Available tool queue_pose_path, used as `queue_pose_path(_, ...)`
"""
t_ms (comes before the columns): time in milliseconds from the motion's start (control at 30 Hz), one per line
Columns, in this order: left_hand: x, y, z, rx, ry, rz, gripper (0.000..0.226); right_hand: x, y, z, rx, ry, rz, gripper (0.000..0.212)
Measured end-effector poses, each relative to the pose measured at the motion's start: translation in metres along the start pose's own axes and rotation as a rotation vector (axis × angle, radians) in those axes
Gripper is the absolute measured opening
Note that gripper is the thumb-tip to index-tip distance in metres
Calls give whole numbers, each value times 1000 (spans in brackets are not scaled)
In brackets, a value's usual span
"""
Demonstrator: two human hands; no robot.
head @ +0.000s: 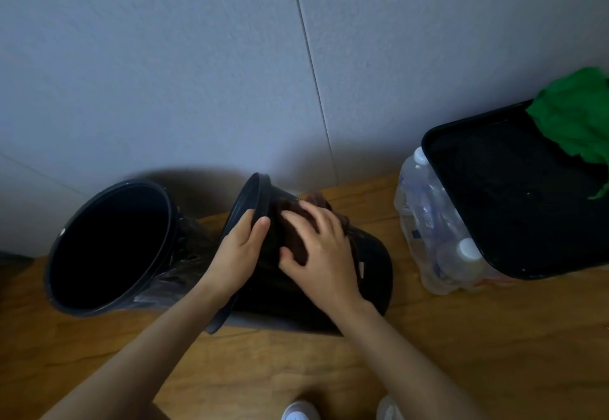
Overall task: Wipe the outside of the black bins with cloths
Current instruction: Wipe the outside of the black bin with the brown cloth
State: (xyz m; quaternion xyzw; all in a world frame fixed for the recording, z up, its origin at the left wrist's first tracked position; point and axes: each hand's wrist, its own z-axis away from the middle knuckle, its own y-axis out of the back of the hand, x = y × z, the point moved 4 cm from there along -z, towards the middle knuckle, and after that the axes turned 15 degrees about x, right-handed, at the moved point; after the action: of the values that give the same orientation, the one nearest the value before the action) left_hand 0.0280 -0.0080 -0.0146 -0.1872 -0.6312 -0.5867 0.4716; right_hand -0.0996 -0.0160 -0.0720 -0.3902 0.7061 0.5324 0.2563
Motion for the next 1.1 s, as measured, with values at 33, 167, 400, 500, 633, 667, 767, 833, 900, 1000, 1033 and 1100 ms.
queue_pose_path(33, -1, 1, -1, 2, 20, 3, 32, 20, 3, 2, -21, -74, 11, 47)
queue_pose_path(167, -6, 7, -6, 24, 63, 2, 32, 103, 22, 17, -77, -410, 139, 39)
queue_pose_path(400, -6, 10, -1, -13, 38, 3, 32, 100, 27, 17, -69, -430, 235, 41)
queue_pose_path(500, -5, 8, 4, -50, 18, 1, 37, 45, 19, 15, 10, -265, 117, 46)
queue_pose_path(633, -2, 4, 7, -78, -43, 2, 28, -20, 4, 1, 85, -28, -11, 50)
queue_pose_path(667, -2, 4, 7, -81, -47, 7, 27, -28, 1, -3, 85, -2, -30, 50)
queue_pose_path(767, -2, 6, 5, -85, -34, 42, 25, -25, -4, -14, 37, -1, -77, 45)
queue_pose_path(833, -3, 7, 5, -97, -19, 57, 26, -9, -4, -22, 19, -40, -75, 41)
queue_pose_path(900, -5, 10, 5, -81, -6, 44, 29, 18, -4, -27, -29, -172, -38, 37)
queue_pose_path(1000, -6, 13, 3, -66, -17, 0, 32, 66, 5, -20, -90, -417, 69, 34)
queue_pose_path(1033, -5, 12, 2, -71, -23, -7, 32, 77, 9, -15, -81, -480, 99, 34)
queue_pose_path(1100, -4, 9, 4, -93, -37, -13, 33, 88, 16, -4, -54, -561, 137, 34)
